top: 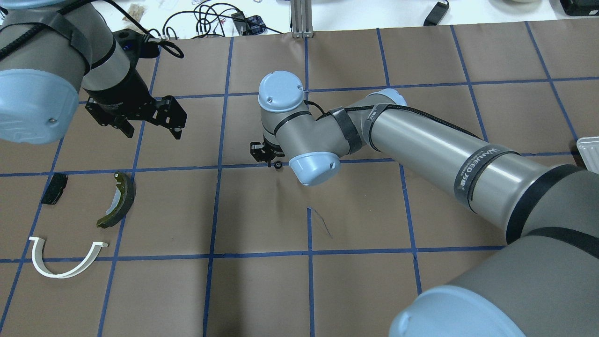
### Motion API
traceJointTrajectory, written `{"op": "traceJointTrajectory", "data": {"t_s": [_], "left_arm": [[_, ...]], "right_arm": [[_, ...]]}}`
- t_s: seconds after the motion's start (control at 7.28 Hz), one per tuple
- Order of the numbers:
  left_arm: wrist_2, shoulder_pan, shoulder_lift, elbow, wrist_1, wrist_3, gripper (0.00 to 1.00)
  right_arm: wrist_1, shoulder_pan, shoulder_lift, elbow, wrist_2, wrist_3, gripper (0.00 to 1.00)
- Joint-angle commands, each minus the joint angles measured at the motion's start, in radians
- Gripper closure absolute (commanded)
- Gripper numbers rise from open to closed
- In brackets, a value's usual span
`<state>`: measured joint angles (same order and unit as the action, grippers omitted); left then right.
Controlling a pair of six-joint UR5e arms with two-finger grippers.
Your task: Place bearing gear from tray to pile
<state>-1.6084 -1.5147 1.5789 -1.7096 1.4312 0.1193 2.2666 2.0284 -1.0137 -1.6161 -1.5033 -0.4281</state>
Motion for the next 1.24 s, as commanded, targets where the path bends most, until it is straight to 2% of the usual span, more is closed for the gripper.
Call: {"op": "traceJointTrajectory", "data": {"t_s": [0.0,0.14,0.27,0.41,0.55,0.82,1.1], "left_arm": [[0.01,-0.002,0.027,-0.001,-0.085,-0.02,0.0],[0.012,-0.016,0.051,-0.011,-0.118,-0.096,0.0],[0.012,-0.05,0.087,-0.025,-0.136,-0.157,0.0],[0.012,-0.08,0.134,-0.025,-0.15,-0.199,0.0],[0.019,-0.125,0.189,-0.027,-0.249,-0.239,0.0],[0.027,-0.246,0.326,-0.027,-0.404,-0.308,0.0],[0.027,-0.3,0.427,-0.027,-0.506,-0.345,0.0]], "right_arm": [[-0.161,-0.124,-0.095,0.001,-0.029,0.213,0.0],[-0.201,-0.255,-0.127,-0.004,-0.028,0.276,0.0],[-0.194,-0.357,-0.134,-0.016,-0.032,0.323,0.0],[-0.176,-0.425,-0.134,-0.005,-0.075,0.336,0.0],[-0.159,-0.519,-0.135,-0.004,-0.16,0.403,0.0],[-0.159,-0.778,-0.134,-0.004,-0.155,0.683,0.0],[-0.157,-0.99,-0.134,-0.004,-0.155,0.947,0.0]]}}
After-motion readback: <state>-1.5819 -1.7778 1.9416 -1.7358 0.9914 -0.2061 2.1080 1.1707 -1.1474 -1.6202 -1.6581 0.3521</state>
